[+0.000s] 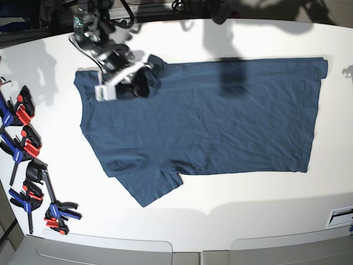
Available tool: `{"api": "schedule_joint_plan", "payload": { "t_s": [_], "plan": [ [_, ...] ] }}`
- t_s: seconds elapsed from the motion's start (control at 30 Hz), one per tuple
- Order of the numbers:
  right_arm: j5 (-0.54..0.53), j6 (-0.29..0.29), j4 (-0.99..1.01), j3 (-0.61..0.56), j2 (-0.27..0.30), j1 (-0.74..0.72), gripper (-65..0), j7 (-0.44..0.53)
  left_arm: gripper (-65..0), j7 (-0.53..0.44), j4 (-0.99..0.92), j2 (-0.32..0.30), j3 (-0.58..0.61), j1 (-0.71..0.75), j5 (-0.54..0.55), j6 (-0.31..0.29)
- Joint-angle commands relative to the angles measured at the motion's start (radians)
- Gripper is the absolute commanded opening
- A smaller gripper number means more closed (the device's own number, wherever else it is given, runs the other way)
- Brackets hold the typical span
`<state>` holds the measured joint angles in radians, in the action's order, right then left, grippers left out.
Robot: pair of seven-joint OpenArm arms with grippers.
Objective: Fold the T-shirt properly
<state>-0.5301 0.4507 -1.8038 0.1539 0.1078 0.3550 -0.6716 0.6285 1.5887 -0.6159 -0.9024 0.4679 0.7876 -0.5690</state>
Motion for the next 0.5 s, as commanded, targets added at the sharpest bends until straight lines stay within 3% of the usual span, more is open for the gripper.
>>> {"api": "schedule_joint_plan", "payload": {
  "t_s": [0.0, 0.13, 0.27, 0.3, 0.4, 0.47],
  "plan": [
    [0.022, 0.005, -0.020, -0.024, 0.005, -0.037, -65.0, 0.045, -41.4, -0.023, 0.014, -0.027, -0.012, -0.002, 0.013, 0.000],
    [0.183, -0.034, -0.019, -0.121, 0.005, -0.126, -65.0, 0.067, -41.4, -0.023, 0.014, -0.027, -0.011, -0.002, 0.013, 0.000],
    [0.298, -0.060, -0.019, -0.140, 0.005, -0.150, -65.0, 0.111, -41.4, -0.010, 0.014, -0.027, -0.011, -0.002, 0.013, 0.000],
    [0.318, -0.073, -0.019, -0.140, 0.005, -0.150, -61.3, 0.121, -41.4, -0.008, 0.014, -0.027, -0.011, -0.002, 0.013, 0.000],
    [0.349, -0.101, -0.019, -0.140, 0.005, -0.150, -38.0, 0.126, -41.4, -0.008, 0.014, -0.027, -0.011, -0.002, 0.013, 0.000],
    [0.348, -0.112, -0.019, -0.136, 0.005, -0.150, -34.0, 0.130, -41.4, -0.008, 0.014, -0.027, -0.011, -0.002, 0.013, 0.000]
  ]
}}
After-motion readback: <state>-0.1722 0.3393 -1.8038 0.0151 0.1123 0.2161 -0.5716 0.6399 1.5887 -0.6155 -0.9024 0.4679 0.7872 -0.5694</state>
